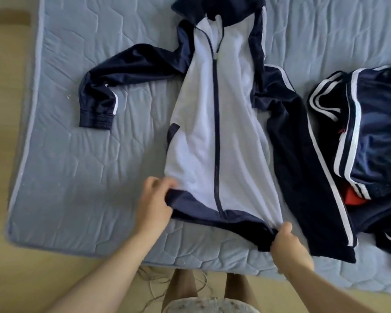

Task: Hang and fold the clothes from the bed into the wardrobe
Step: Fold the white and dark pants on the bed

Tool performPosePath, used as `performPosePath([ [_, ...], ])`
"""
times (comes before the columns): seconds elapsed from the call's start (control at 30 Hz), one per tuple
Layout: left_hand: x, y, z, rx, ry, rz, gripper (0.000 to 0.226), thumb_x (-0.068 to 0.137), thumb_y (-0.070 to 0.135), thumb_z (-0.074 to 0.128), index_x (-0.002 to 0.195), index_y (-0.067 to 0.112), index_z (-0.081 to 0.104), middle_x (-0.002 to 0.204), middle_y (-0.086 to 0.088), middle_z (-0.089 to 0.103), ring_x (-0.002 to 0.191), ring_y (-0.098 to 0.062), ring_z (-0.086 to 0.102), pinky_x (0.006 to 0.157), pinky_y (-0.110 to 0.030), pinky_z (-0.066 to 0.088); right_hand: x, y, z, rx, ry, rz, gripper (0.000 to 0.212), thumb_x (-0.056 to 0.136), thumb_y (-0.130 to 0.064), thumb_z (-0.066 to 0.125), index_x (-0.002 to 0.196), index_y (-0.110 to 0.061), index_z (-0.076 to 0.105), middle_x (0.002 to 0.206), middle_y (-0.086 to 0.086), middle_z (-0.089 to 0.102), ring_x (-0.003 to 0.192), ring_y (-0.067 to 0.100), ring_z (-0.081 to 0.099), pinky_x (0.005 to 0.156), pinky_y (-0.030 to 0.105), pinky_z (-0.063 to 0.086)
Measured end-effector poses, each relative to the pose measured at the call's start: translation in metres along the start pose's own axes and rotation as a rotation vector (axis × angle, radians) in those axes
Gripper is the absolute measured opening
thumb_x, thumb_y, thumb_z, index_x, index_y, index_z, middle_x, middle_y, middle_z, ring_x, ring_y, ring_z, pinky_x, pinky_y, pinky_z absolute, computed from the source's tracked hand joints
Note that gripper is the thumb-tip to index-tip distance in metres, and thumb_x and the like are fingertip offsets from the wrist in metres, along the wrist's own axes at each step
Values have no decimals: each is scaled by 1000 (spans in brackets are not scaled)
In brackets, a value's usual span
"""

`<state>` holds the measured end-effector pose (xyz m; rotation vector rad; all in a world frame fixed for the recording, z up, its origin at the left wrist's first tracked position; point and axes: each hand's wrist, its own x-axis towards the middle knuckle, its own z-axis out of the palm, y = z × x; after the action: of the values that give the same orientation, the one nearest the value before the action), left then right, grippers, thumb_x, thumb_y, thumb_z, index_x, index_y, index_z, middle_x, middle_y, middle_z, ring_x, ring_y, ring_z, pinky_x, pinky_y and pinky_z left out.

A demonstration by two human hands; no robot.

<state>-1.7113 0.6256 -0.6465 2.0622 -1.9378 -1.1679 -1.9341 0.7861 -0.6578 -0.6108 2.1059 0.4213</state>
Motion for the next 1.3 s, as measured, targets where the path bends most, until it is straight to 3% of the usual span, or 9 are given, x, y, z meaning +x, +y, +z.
performPosePath([
  [0.2, -18, -41, -62, 804, -334, 493, 39, 36, 10, 87, 65, 18, 63, 71, 0, 57, 62, -15, 59, 39, -25, 41, -14, -20, -15, -503, -162, -228, 29, 90, -9, 37, 117, -19, 31, 87, -3, 53, 71, 17, 53, 58, 25, 38],
  [0.3, -14, -72, -58, 1011, -673, 476, 54, 78, 16, 64, 128, 26, 48, 133, 2, 43, 122, -18, 40, 81, -33, 44, -20, -48, -9, -618, -397, -304, 43, 88, -23, 54, 126, -20, 34, 110, -2, 56, 98, 22, 59, 71, 28, 44],
  [0.43, 13, -68, -45, 517, -676, 72, 47, 90, 41, 51, 134, 29, 44, 140, 8, 41, 132, -18, 29, 102, -32, 32, -15, -90, -8, -415, -314, -451, 36, 87, -31, 51, 121, -21, 44, 104, -3, 54, 94, 20, 53, 70, 28, 38],
  [0.7, 143, 11, -38, -728, 19, -588, 11, 96, 18, 44, 91, 17, 54, 100, -6, 54, 68, -11, 53, 61, -25, 43, 35, -180, -60, -23, 245, -564, 55, 92, -19, 43, 143, -24, 24, 148, -1, 26, 132, 23, 29, 104, 33, 27],
  [0.97, 266, 66, -52, -1134, -126, -590, 41, 91, 38, 55, 126, 21, 45, 124, -2, 53, 108, -16, 53, 82, -30, 44, 128, -279, -109, 318, -53, -555, 62, 87, -20, 47, 143, -31, 23, 146, -3, 23, 129, 24, 34, 100, 35, 37],
  [1.17, 302, 65, -96, -1535, 147, -579, 28, 90, 4, 35, 69, 22, 39, 39, 10, 42, 32, 0, 41, 42, -14, 36, 144, -277, -108, 343, -171, -530, 74, 86, -27, 57, 146, -38, 16, 156, -12, -1, 143, 13, 8, 105, 30, 23],
  [1.23, 297, 40, -127, -1705, 269, -467, 36, 86, -6, 23, 76, 22, 42, 64, 1, 63, 59, 4, 62, 51, -6, 44, 142, -276, -112, 350, -160, -530, 70, 87, -27, 57, 146, -36, 19, 156, -10, 3, 142, 15, 12, 110, 31, 22],
  [1.27, 291, 27, -140, -1817, 289, -406, 43, 92, -5, 16, 126, -8, 41, 103, 0, 66, 95, 9, 61, 66, 2, 40, 141, -277, -113, 352, -159, -535, 68, 87, -27, 56, 145, -35, 21, 156, -8, 6, 142, 16, 15, 112, 32, 23],
  [1.3, 288, 17, -153, -1876, 329, -359, 51, 97, 0, 12, 140, 0, -16, 131, 5, 52, 119, 11, 45, 77, 6, 31, 139, -276, -115, 347, -159, -544, 66, 88, -27, 56, 145, -35, 22, 156, -7, 7, 142, 18, 16, 113, 34, 24],
])
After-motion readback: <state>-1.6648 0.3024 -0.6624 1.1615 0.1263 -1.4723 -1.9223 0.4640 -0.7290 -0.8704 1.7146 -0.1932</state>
